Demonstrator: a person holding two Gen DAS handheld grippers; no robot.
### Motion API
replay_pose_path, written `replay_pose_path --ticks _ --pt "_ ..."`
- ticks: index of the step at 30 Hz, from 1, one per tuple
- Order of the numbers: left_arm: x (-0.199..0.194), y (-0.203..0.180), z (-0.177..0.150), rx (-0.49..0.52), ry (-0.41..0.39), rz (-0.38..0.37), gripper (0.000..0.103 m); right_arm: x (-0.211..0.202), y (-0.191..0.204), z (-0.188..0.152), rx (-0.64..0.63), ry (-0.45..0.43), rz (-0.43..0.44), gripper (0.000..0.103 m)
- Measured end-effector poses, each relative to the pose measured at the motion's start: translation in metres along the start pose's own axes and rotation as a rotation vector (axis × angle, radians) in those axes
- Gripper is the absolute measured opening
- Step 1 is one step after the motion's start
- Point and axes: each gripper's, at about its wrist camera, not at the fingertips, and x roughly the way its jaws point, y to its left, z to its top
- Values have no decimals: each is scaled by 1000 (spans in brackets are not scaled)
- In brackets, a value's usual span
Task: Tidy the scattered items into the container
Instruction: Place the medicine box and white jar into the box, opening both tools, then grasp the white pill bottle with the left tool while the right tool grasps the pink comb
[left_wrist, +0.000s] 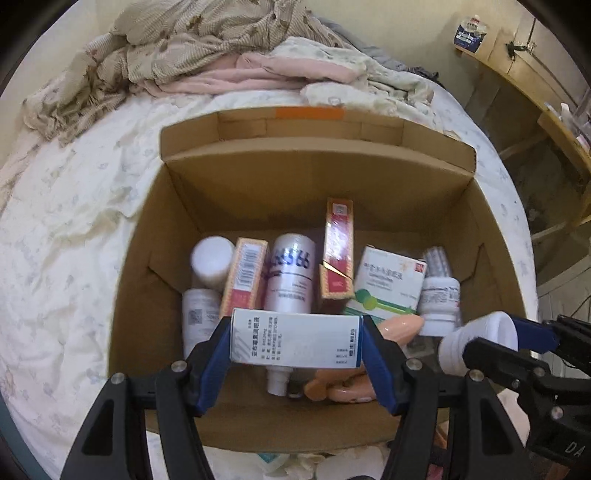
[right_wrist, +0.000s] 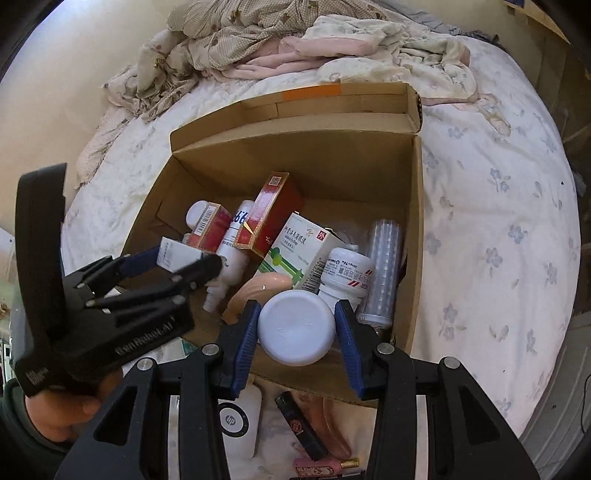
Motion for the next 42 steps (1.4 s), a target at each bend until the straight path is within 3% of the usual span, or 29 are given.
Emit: replay_pose_path --ticks 3,4,6,7,9,12,17,21,26,33,37,42 --pt "1 4 1 -29 22 -39 73 -1 0 1 9 4 4 49" --pt "0 5 2 -35 23 -43 76 0 0 1 13 11 -6 54" --pt "-3 8 2 -49 16 -53 79 -1 -1 1 20 7 -15 75" --pt "-4 11 2 -57 21 -49 79 -3 -1 1 25 5 -15 76" --pt "-5 13 2 -68 50 -33 79 -5 0 2 31 -1 -4 76" --pt "-13 18 2 -89 51 -76 79 -11 1 5 30 -22 -7 76" --pt "-50 28 -1 -114 -29 -109 79 -17 -2 6 44 -43 -7 76" --pt "-81 44 -23 -151 -97 -158 79 -25 -9 5 79 -64 -12 76" --pt "-98 67 -62 -136 -100 -169 79 -47 -19 -2 155 -190 -93 76" --pt "-82 109 -109 -239 -26 -149 79 -48 -32 -11 250 -199 -74 76" --pt "-65 122 -123 -285 37 -147 79 -54 -41 -21 252 -208 -172 76" --pt "-46 132 -135 -339 83 -136 79 -66 -64 -36 324 -204 -172 76"
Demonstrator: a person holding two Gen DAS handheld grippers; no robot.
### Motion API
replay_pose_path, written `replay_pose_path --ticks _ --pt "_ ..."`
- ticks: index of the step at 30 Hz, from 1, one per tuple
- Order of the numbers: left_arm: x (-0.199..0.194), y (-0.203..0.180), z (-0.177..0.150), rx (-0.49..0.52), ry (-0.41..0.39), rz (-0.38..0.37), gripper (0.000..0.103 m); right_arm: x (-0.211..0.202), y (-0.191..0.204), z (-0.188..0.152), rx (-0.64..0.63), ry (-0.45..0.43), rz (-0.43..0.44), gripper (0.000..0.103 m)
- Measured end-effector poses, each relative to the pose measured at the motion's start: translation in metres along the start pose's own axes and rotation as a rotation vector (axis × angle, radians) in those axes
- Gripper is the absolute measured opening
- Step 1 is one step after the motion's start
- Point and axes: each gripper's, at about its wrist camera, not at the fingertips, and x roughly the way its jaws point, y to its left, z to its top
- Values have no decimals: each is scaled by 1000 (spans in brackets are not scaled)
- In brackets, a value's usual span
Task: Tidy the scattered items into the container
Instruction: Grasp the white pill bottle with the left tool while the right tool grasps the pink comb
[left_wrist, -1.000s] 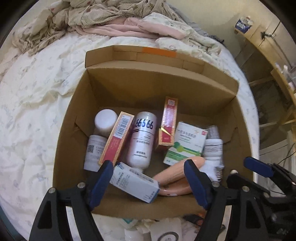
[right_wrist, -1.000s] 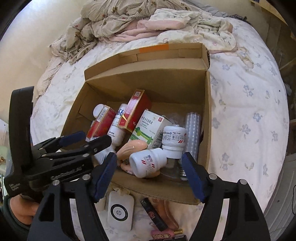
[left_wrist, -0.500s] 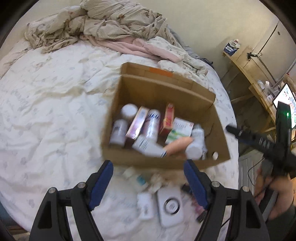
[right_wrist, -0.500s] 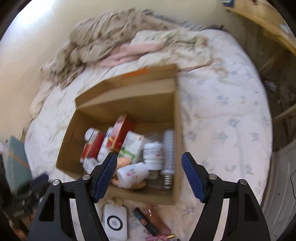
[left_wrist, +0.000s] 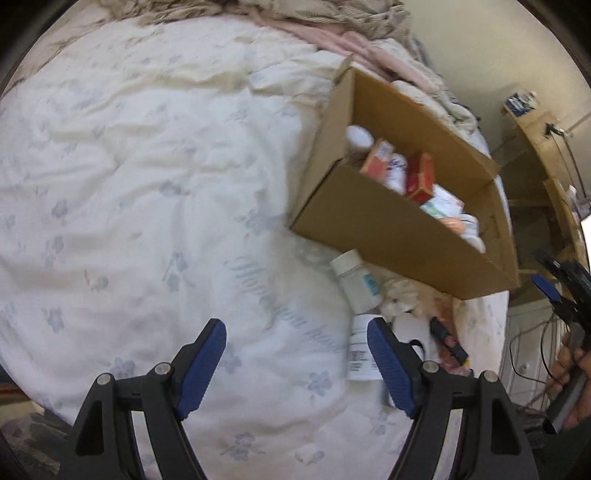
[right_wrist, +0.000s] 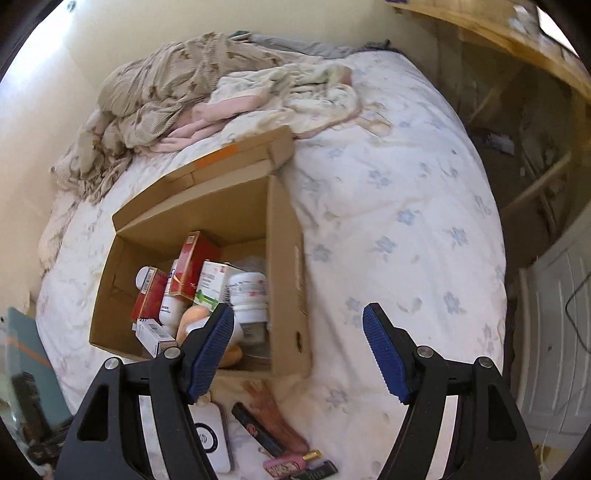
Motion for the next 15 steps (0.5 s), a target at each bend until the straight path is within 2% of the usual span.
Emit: replay_pose_path --ticks 5,6,8,10,13,14,15 --pt "25 17 -10 -99 110 -3 79 -9 -26 -6 63 13 18 76" --pt "27 17 -10 -102 121 -4 79 -9 -29 -7 70 23 40 76" --pt "24 13 -10 -86 100 -6 79 -9 -28 -10 64 45 152 76" --pt "18 8 -11 -61 72 -10 79 -7 -15 -14 -7 69 175 76" --pt "17 3 -12 -36 68 -11 79 8 22 -30 -182 167 191 76" --pt "18 2 -12 -31 71 -7 79 15 35 -38 -241 199 182 73" --pt "19 2 -13 -26 76 -2 79 24 51 -48 -312 231 167 54"
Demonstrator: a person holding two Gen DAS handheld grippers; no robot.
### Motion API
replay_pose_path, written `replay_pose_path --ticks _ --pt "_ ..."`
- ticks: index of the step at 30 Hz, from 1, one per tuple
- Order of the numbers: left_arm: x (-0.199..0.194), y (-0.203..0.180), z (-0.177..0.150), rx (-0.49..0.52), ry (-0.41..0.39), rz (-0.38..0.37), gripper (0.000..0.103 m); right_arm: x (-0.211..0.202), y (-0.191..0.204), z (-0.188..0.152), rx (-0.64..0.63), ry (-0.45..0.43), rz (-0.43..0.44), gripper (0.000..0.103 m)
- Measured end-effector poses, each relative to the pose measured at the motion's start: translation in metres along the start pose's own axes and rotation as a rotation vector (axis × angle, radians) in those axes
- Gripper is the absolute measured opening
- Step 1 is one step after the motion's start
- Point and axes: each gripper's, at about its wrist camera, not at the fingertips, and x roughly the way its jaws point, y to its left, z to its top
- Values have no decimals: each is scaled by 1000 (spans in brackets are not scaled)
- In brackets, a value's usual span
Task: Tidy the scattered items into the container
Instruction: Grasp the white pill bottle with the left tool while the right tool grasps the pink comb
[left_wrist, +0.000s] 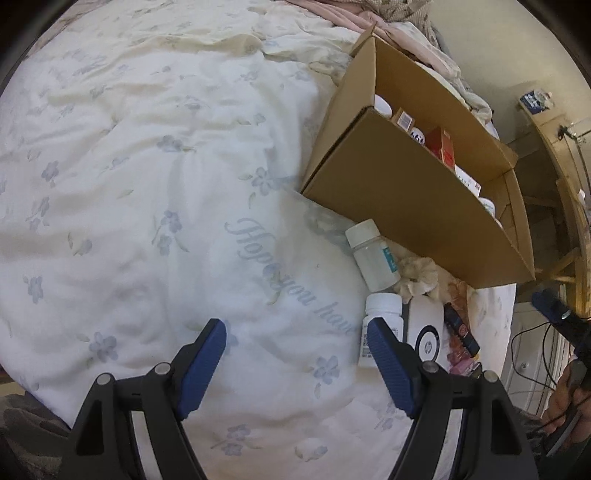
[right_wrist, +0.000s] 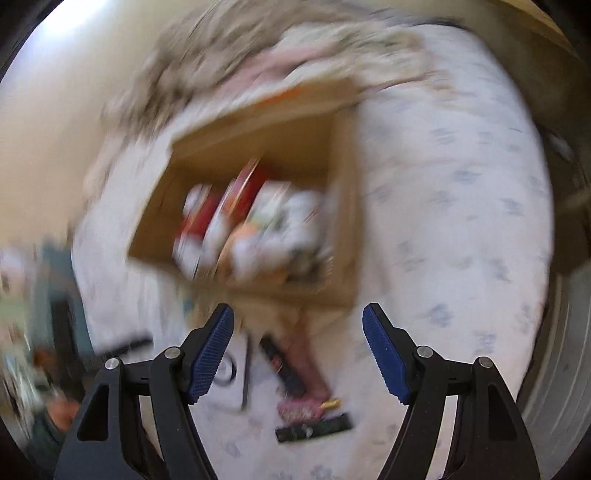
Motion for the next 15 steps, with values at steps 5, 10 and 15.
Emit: replay_pose_path --ticks 5,10,15 --pt "-2 6 -3 -19 -1 4 79 42 37 -9 -146 125 -79 39" --pt "-2 9 -4 -32 2 0 79 77 46 -20 -243 238 -180 39" --pt "2 5 -6 -12 15 7 79 87 52 -25 -345 234 -271 21"
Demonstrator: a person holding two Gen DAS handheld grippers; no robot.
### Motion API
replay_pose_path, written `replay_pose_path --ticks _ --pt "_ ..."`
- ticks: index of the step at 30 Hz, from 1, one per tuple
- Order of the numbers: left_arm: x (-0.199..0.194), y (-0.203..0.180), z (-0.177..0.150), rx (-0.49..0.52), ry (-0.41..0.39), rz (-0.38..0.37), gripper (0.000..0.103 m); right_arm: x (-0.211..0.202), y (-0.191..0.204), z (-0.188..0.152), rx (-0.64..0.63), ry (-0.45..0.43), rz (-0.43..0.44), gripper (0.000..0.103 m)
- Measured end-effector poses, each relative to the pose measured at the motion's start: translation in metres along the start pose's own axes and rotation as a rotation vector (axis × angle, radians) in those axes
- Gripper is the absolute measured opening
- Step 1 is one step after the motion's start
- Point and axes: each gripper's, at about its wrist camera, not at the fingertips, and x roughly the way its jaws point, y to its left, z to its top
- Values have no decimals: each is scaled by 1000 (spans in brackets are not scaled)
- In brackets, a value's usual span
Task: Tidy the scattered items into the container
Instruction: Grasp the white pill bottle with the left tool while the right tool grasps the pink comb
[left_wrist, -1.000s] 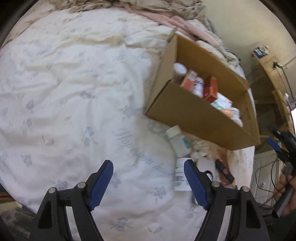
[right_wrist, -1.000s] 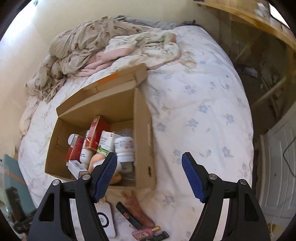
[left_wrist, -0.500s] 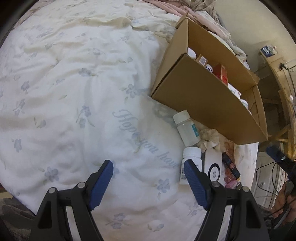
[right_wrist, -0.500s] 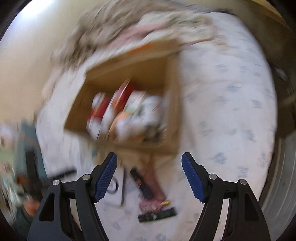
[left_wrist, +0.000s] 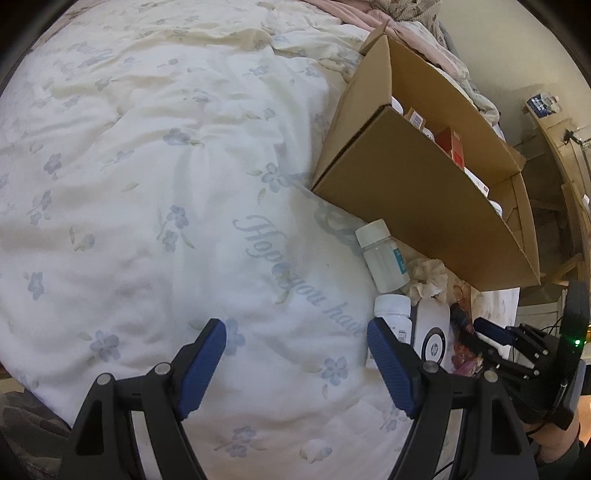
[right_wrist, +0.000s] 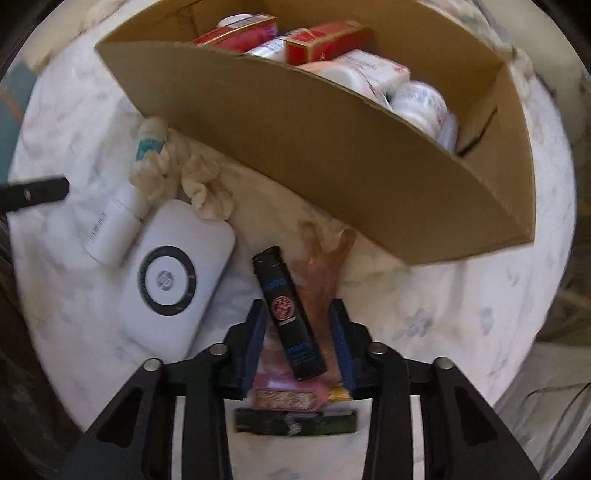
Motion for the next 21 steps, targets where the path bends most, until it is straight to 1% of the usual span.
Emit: replay_pose_path --ticks 1,3,6,9,10,12,14,16,17,19,20,21 --pt "1 -2 -1 19 10 7 79 -3 -3 1 19 -10 28 20" --pt "2 -8 -4 58 17 21 79 -10 -5 2 22 -32 46 20" --pt "0 -12 -7 87 4 32 79 -21 -7 3 33 -63 83 20" --pt "-1 -16 -11 111 -9 25 79 -34 -11 3 56 -100 112 20" --pt "-2 -19 -14 134 -26 22 79 -38 -13 3 59 -110 117 20" --pt "-3 -30 -18 202 -48 47 79 -44 -14 2 70 -131 123 19" --pt "-2 -44 -23 273 -56 28 79 -51 -15 4 86 -151 144 19" --pt "1 -57 -27 324 -56 1 79 -57 -12 7 100 -171 166 11" --pt "5 -64 -23 344 -55 -1 78 -60 -12 9 104 -182 173 9" --pt "9 -70 -16 383 -44 11 68 -65 -10 9 106 -198 175 9" --pt "17 -74 -21 393 -27 18 60 -67 -8 5 106 -197 177 9" --pt "24 -74 -21 390 4 4 57 -67 -11 3 107 -193 177 9"
